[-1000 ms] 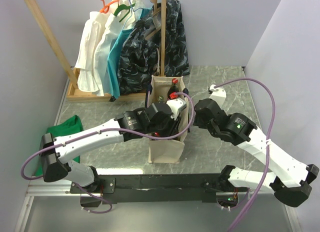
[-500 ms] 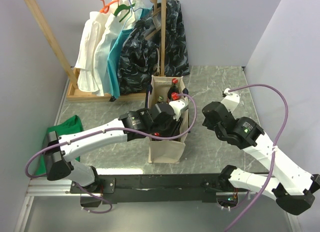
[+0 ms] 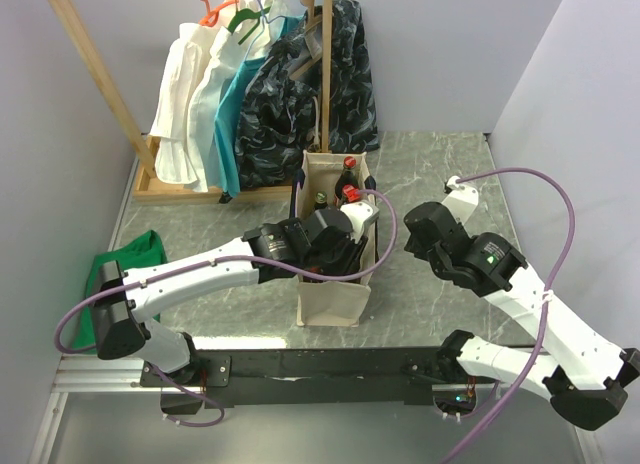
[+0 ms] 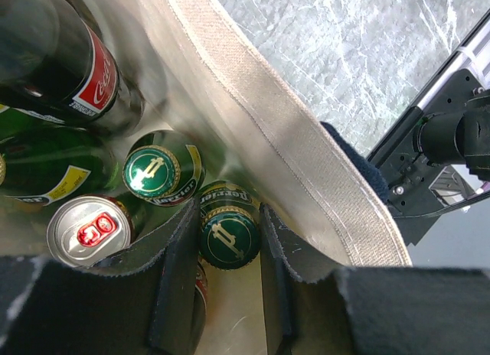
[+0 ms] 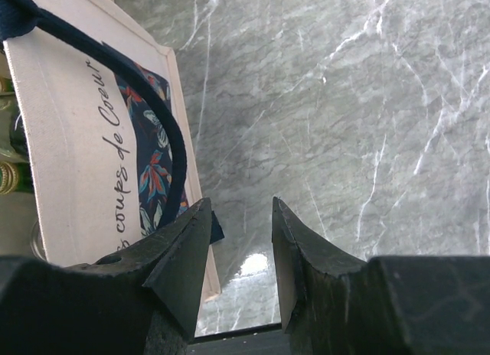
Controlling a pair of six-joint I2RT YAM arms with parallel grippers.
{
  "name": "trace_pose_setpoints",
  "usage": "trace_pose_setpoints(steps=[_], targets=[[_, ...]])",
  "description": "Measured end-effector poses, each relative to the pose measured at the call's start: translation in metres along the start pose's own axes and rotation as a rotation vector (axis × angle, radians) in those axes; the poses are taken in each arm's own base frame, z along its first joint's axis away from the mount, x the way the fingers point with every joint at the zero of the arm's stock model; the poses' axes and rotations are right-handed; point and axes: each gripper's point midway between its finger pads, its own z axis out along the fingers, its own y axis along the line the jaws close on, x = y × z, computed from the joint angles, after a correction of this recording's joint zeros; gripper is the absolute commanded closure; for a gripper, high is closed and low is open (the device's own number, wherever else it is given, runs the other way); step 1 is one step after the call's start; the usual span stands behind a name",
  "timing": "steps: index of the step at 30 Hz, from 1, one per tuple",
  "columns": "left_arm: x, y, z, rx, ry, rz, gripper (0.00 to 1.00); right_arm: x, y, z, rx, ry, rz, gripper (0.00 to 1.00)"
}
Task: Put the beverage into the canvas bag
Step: Place the drink in the canvas bag.
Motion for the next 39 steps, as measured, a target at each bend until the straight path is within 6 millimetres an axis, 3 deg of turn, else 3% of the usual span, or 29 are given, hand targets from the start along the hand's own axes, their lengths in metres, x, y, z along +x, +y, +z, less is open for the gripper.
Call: trace_pose_setpoints(steps=[16, 26, 33, 39], targets=[[-0.0013, -0.0004, 0.0028, -0.017, -0.013, 0.006, 0.99, -0.0002, 0.0032, 0.0029, -0.009, 0.002, 0.010, 0.55], [-0.0016, 0.0002, 0.0028, -0.029, -0.018, 0.009, 0.54, 0.0019, 0.0057, 0.0052, -0.016, 0.012, 0.003, 0.54], [-0.0034, 0.0036, 0.0032, -0.049, -0.029, 0.003, 0.49, 0.0021, 0.0070, 0.0051, -0.024, 0.014, 0.000, 0.54], [-0.0036, 0.0077, 0.0015, -0.068, -0.039, 0.000, 0.51, 0.0017, 0.0076, 0.0056, -0.025, 0.015, -0.001, 0.54]])
